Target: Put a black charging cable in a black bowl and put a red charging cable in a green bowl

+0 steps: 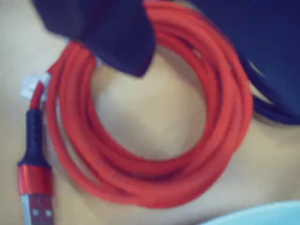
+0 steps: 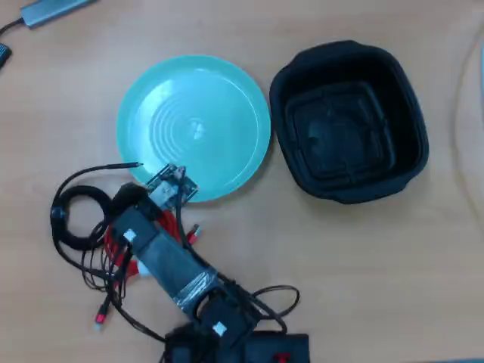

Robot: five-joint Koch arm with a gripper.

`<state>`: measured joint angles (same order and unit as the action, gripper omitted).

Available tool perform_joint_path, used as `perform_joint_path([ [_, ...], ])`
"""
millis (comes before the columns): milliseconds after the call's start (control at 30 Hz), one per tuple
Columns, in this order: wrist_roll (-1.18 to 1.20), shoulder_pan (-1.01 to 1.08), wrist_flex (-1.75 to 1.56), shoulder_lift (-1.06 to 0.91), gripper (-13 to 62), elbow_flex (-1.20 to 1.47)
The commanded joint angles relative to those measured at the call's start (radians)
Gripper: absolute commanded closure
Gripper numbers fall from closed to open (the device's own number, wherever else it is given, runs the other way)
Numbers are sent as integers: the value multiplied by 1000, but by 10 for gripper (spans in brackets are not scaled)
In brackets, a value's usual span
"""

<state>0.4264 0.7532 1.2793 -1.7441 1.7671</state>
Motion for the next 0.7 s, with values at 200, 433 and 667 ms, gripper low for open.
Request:
perform_joint_path([
  [200,110,-164,49,48,47,-195],
  [433,331,-284,57,146,43,-282],
  [667,442,-380,54,288,38,-407],
])
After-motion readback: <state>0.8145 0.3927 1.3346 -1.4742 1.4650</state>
